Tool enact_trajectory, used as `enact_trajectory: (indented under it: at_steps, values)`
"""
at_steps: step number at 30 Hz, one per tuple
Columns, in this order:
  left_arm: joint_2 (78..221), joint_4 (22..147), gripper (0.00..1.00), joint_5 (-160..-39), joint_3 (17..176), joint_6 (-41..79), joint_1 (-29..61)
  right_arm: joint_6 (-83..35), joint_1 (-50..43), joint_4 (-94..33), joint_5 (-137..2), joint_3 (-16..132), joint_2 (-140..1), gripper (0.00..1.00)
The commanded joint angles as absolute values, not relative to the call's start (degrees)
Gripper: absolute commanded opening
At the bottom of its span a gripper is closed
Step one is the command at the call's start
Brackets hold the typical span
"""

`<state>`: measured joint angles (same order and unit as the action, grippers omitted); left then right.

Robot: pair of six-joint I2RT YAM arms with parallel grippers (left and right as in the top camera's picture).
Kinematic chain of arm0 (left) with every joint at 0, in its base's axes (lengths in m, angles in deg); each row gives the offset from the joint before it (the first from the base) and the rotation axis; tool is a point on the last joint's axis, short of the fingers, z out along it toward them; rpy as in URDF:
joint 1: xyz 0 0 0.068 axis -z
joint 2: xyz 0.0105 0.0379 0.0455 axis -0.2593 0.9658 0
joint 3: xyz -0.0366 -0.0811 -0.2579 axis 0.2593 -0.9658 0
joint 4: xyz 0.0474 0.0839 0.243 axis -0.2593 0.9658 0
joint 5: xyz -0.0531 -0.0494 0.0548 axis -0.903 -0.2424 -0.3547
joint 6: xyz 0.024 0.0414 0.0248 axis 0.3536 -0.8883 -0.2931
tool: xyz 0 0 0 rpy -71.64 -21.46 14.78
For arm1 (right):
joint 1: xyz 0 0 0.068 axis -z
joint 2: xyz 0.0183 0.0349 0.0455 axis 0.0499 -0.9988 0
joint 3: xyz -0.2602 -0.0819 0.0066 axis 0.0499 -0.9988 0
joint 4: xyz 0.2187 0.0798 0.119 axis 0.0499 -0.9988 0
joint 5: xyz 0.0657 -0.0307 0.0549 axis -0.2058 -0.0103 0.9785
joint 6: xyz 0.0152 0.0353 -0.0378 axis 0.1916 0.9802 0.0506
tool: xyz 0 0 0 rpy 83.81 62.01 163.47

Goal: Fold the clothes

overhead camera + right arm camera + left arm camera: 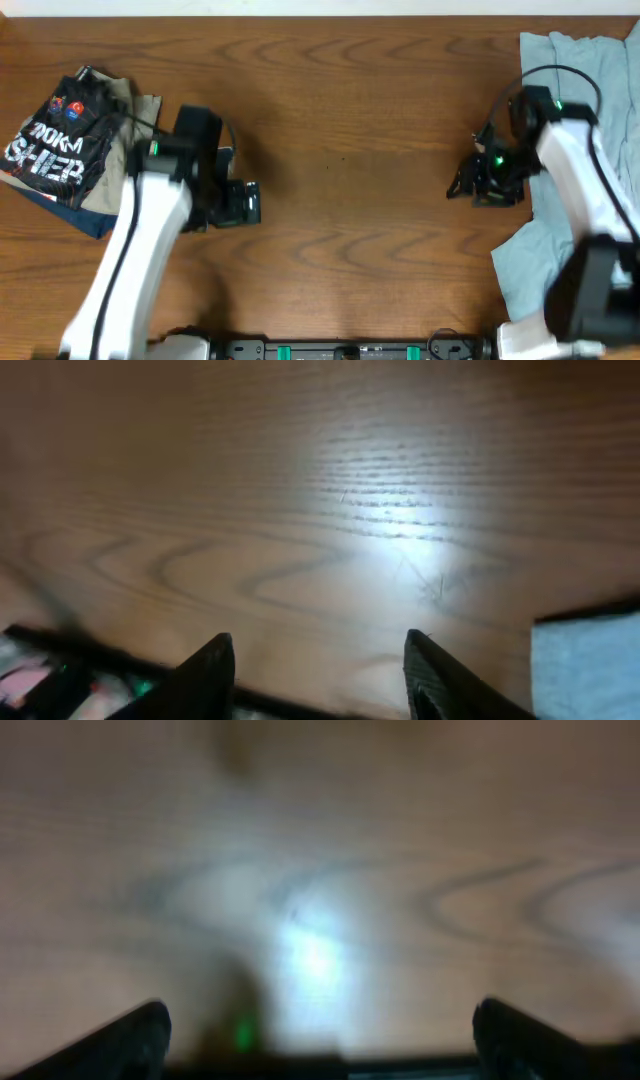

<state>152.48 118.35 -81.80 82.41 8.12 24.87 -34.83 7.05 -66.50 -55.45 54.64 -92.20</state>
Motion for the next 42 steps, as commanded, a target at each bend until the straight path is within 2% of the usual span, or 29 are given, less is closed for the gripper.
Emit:
enact_trajectory:
  at_steps: [1,5,6,7,13,18,42]
  values:
    - [140.9,114.0,0.98,-81.1,75.7,8.4,27.8,-31.9,7.6,-61.7,-59.5,47.8,-80.8,0.56]
    - [126.7,107.4,0.98,-78.6,67.4,10.4,30.9,-31.5,6.6,-54.5,-63.6,39.3,-65.6,0.74]
    - [122.6,106.2,0.98,-76.8,65.2,11.7,31.4,-31.5,6.3,-53.0,-64.8,37.1,-61.2,0.84]
    - [119.9,105.3,0.98,-76.2,63.8,11.9,31.5,-31.5,6.1,-51.9,-65.3,35.6,-58.2,0.99]
    - [108.7,101.8,0.98,-76.2,60.0,11.9,31.5,-31.5,6.1,-49.2,-65.3,30.1,-43.5,0.99]
    - [107.5,102.7,0.98,-76.2,59.9,11.9,31.5,-31.5,6.1,-51.0,-65.3,30.1,-38.3,0.99]
    - [107.5,102.7,0.98,-76.2,59.9,11.9,31.5,-32.5,6.2,-51.3,-66.0,30.1,-37.4,0.99]
